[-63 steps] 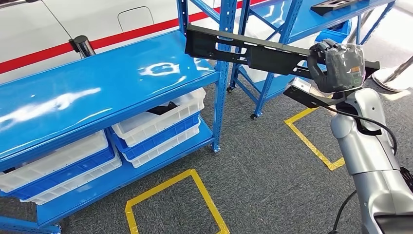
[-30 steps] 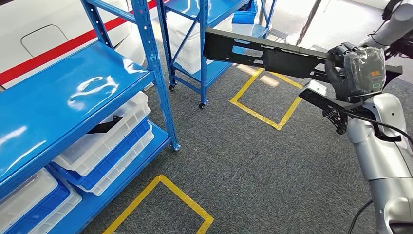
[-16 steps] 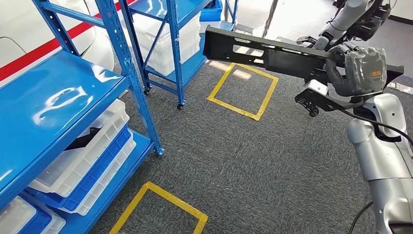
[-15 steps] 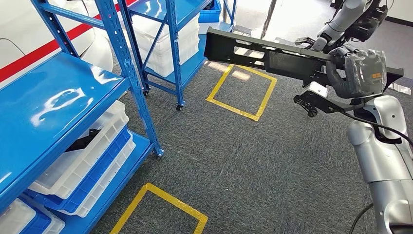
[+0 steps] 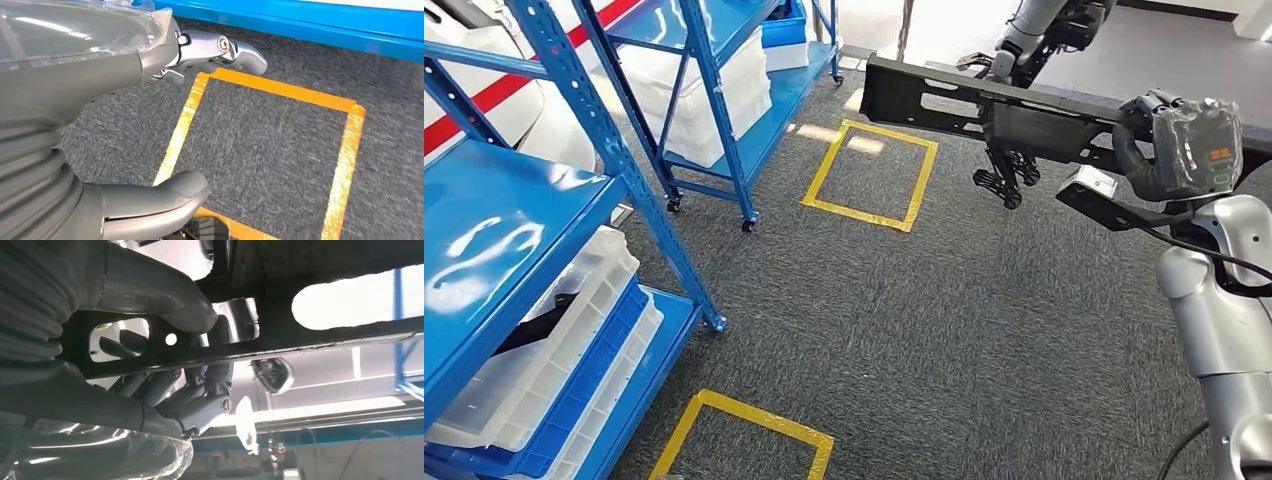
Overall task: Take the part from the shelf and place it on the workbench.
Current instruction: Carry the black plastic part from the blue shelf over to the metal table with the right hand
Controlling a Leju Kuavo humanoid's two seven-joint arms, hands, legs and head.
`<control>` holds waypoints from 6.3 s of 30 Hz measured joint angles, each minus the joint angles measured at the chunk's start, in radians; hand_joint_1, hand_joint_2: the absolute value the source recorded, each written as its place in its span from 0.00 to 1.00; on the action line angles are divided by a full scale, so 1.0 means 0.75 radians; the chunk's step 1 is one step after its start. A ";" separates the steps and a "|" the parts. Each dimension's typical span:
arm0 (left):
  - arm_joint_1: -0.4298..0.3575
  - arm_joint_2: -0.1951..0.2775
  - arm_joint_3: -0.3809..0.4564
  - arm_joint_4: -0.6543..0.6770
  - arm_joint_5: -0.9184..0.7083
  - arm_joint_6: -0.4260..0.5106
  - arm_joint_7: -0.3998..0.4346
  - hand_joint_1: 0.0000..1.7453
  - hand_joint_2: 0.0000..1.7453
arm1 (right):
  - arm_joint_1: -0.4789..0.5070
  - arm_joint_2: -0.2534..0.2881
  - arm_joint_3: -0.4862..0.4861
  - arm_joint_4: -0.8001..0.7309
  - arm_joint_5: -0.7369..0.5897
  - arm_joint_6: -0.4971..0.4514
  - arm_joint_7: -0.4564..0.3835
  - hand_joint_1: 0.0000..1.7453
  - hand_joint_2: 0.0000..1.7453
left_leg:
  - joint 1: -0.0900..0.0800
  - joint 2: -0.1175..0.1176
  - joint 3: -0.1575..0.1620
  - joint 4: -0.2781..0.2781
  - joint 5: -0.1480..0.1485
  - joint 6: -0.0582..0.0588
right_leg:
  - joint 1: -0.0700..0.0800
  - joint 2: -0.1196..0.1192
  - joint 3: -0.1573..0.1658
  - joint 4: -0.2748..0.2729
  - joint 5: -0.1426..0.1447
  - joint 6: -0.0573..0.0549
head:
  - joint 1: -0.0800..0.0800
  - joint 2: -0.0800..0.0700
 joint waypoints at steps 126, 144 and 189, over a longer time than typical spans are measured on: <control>-0.011 -0.019 0.031 -0.001 -0.034 -0.081 0.049 0.00 1.00 | 0.124 0.062 -0.052 -0.091 0.095 0.028 0.026 1.00 1.00 | 0.024 -0.117 -0.097 0.229 -0.128 -0.040 | 0.002 0.080 -0.013 0.011 0.002 -0.048 | -0.009 0.000; -0.002 -0.017 0.058 -0.001 -0.012 -0.093 0.088 0.00 1.00 | 0.055 0.107 -0.025 -0.026 0.164 0.009 0.023 1.00 1.00 | 0.012 -0.119 0.035 -0.114 0.085 0.047 | -0.015 0.060 -0.186 0.337 -0.112 0.000 | 0.002 0.000; 0.009 -0.019 0.077 -0.001 -0.007 -0.267 0.128 0.00 1.00 | -0.007 0.106 0.034 0.082 0.189 -0.007 0.040 1.00 1.00 | 0.027 -0.101 0.075 -0.078 0.008 0.026 | -0.043 0.046 -0.218 0.338 -0.058 0.063 | 0.001 0.000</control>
